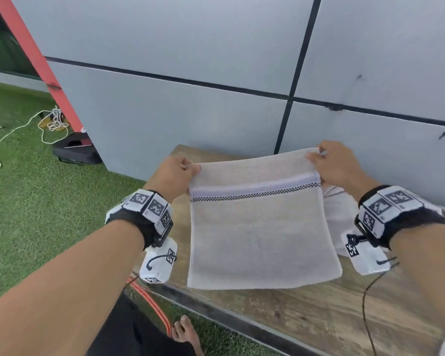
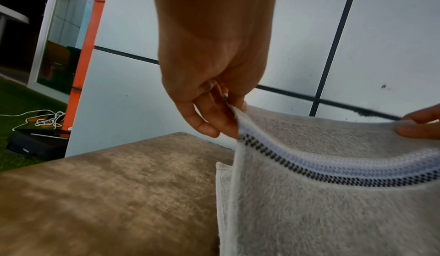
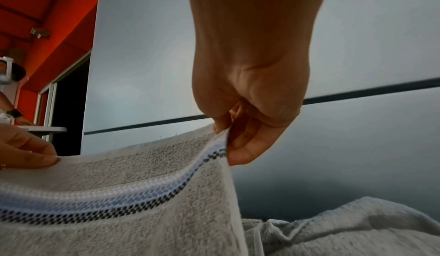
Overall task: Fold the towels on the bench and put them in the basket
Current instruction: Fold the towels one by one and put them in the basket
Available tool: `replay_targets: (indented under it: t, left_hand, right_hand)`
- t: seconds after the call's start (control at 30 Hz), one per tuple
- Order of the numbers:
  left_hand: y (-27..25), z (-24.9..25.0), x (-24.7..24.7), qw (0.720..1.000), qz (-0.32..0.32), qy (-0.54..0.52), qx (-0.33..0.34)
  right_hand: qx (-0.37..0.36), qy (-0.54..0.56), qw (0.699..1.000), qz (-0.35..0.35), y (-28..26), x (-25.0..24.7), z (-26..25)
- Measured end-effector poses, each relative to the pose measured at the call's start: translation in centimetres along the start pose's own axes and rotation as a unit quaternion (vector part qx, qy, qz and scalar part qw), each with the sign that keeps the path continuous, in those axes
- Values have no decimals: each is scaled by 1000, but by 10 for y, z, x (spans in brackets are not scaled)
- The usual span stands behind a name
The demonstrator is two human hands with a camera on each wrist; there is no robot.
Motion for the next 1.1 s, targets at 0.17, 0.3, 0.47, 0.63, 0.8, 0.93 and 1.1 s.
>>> replay_targets:
  t: [0.17,0.3,0.47,0.63,0.8,0.93,1.1]
  left_hand:
    - [43,-2,30,991,39,128,-8]
    - [66,-17,58,983,39,177,14]
    - [68,-17,72,968,9,234,89]
    - [65,-10,75,967,-11,225,116]
    - [53,-1,84,961,-43,236,135]
    - [41,3,86,966,-62,224,114]
    - [19,6,74,977,-73,171,105]
  right_hand:
    - [21,-95,993,-65,49,48,29]
    - [44,-137,984,-104,55,78,43]
    - [48,-126,976,-172,44,103,46]
    - [32,-81,984,-158,38,102,35]
    - [12,-50,981,-186,29,102,27]
    - [-32,-15,992,-122,19,87,11]
    - [-53,41,998,-17,-10,49,0]
Point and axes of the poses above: each hand's wrist, its own y-axis towards the middle knuckle, its own x-axis out of the palm, z = x × y, the point moved 7 cm from there along y, towards the middle knuckle, and after that the axes turned 10 degrees about -x, right-handed, at the moved point
